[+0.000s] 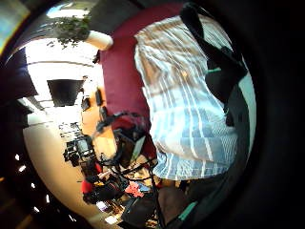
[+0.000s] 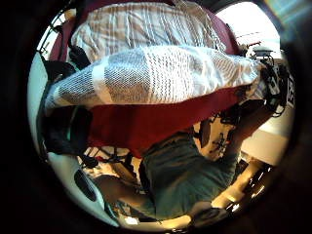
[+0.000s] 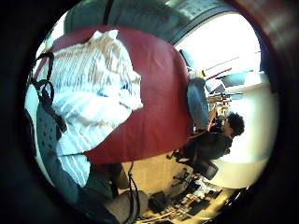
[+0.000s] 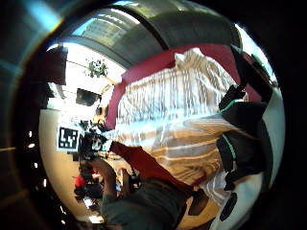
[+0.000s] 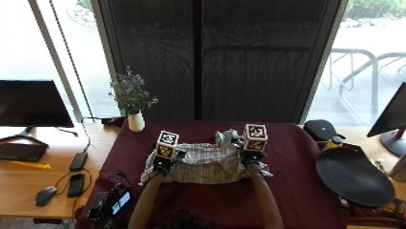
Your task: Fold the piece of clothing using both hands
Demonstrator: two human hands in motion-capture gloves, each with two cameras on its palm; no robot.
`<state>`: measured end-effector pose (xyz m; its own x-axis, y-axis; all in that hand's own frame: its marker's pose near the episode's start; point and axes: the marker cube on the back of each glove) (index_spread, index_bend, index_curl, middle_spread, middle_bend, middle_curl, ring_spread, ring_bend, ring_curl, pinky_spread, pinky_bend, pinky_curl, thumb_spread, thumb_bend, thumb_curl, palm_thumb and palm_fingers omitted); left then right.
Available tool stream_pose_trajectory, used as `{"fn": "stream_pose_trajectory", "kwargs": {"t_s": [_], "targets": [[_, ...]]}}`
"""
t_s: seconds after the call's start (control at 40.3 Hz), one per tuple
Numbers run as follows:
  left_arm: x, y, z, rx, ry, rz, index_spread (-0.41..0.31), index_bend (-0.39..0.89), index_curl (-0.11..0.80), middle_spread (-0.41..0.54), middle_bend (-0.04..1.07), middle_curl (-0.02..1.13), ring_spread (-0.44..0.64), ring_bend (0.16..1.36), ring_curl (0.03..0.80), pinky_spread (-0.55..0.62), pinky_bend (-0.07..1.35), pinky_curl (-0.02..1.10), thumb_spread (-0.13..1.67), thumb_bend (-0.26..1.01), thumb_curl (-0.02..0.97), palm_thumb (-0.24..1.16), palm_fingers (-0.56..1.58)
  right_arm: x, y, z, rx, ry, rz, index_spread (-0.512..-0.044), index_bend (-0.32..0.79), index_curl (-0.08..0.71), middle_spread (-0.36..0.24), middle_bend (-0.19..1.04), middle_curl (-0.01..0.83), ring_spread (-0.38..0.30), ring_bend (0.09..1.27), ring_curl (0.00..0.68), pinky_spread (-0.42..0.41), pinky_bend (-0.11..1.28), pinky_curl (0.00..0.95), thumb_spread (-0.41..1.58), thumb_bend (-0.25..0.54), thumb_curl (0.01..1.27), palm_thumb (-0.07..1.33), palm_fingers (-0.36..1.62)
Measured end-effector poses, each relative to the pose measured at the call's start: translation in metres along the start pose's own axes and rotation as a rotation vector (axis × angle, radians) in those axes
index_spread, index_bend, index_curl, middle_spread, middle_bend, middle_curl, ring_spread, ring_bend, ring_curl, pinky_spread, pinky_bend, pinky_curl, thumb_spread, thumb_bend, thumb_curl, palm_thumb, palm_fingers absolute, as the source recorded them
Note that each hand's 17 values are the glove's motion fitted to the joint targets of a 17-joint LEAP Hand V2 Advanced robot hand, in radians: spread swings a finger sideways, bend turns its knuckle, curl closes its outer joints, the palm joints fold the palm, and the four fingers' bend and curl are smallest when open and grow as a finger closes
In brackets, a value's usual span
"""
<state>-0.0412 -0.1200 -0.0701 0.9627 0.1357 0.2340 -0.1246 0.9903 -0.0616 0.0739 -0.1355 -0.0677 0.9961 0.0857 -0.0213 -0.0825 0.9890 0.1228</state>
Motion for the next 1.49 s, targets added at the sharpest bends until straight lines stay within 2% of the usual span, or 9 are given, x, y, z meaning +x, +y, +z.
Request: {"fn": "stream_pose_trajectory", "kwargs": {"t_s": [0.323,0.497,0.621,0.745,0.819,0.894,1.167,1.341,1.49], "targets": [[-0.028,-0.132,-0.014,0.397,-0.019,-0.324,-0.302,0.25,0.508,-0.34,0.55,0.55,-0.34,0.58,0.419,-0.02,0.08,0.23,1.32,0.01,0.307,0.76,1.08,-0.049,-0.136,0.022,0.001,0.086,0.13,-0.287,0.16,0.369,-0.24,0.33,0.454,-0.264,0.76,0.451,-0.372,0.55,0.38,1.05,-0.005,0.37,1.08,1.33],[-0.013,-0.14,0.037,0.097,0.098,-0.256,-0.302,0.25,0.519,-0.338,0.56,0.56,-0.34,0.62,0.432,0.03,0.05,0.18,1.36,0.01,0.299,0.77,1.09,-0.052,-0.167,0.055,0.001,0.075,0.145,-0.288,0.17,0.385,-0.247,0.31,0.456,-0.253,0.75,0.455,-0.373,0.56,0.381,1.05,-0.007,0.37,1.1,1.33],[-0.022,-0.154,0.043,0.164,0.075,-0.31,-0.304,0.27,0.531,-0.338,0.6,0.56,-0.34,0.65,0.441,0.07,0.03,0.12,1.38,0.01,0.29,0.77,1.08,-0.033,-0.19,0.053,0.18,-0.048,0.254,-0.289,0.15,0.383,-0.244,0.33,0.464,-0.252,0.75,0.456,-0.368,0.56,0.381,1.04,-0.017,0.38,1.1,1.3],[-0.036,-0.164,0.031,0.47,0.001,-0.341,-0.251,0.12,0.499,-0.3,0.54,0.56,-0.29,0.63,0.454,0.13,0.15,0.13,1.37,-0.01,0.291,0.77,0.83,0.008,-0.135,0.064,-0.124,-0.055,0.411,-0.285,0.12,0.369,-0.22,0.28,0.457,-0.251,0.68,0.441,-0.33,0.61,0.39,1.02,-0.028,0.39,1.06,1.17],[-0.032,-0.157,0.032,0.538,0.008,-0.308,-0.221,0.1,0.476,-0.272,0.48,0.55,-0.26,0.62,0.456,0.16,0.2,0.15,1.36,-0.01,0.29,0.76,0.73,0.01,-0.134,0.057,0.089,-0.216,0.313,-0.285,0.12,0.363,-0.203,0.25,0.451,-0.232,0.62,0.43,-0.294,0.61,0.392,1.03,-0.019,0.4,1.06,1.11],[-0.028,-0.137,0.049,0.436,-0.009,-0.297,-0.196,0.09,0.45,-0.25,0.41,0.53,-0.21,0.6,0.443,0.18,0.23,0.17,1.33,-0.02,0.294,0.75,0.67,0.034,-0.118,0.06,0.191,-0.143,0.358,-0.286,0.11,0.363,-0.18,0.19,0.444,-0.189,0.56,0.426,-0.183,0.59,0.405,1.06,-0.016,0.4,1.05,0.86],[-0.008,-0.107,0.112,0.117,0.074,-0.28,-0.171,0.15,0.413,-0.203,0.3,0.47,-0.12,0.51,0.395,0.21,0.25,0.22,1.31,-0.03,0.288,0.67,0.66,0.084,-0.019,0.127,-0.317,-0.11,0.621,-0.281,-0.01,0.249,-0.059,0.14,0.399,-0.091,0.61,0.431,-0.012,0.7,0.42,1.18,-0.074,0.36,0.75,0.59],[0.001,-0.092,0.141,-0.046,0.115,-0.286,-0.155,0.16,0.415,-0.128,0.17,0.44,-0.01,0.45,0.377,0.23,0.32,0.26,1.38,-0.03,0.253,0.54,0.54,0.099,-0.018,0.157,-0.27,-0.168,0.744,-0.281,-0.05,0.146,-0.033,0.18,0.381,-0.105,0.84,0.461,-0.029,0.76,0.41,1.22,-0.062,0.3,0.51,0.68],[0.003,-0.108,0.142,0.089,0.081,-0.269,-0.139,0.16,0.41,-0.081,0.16,0.42,0.06,0.43,0.362,0.23,0.36,0.29,1.46,-0.02,0.222,0.45,0.5,0.094,-0.026,0.169,-0.235,-0.369,0.766,-0.28,0.06,0.125,-0.007,0.2,0.392,-0.117,0.85,0.467,-0.078,0.81,0.417,1.25,-0.006,0.29,0.5,0.77]]}}
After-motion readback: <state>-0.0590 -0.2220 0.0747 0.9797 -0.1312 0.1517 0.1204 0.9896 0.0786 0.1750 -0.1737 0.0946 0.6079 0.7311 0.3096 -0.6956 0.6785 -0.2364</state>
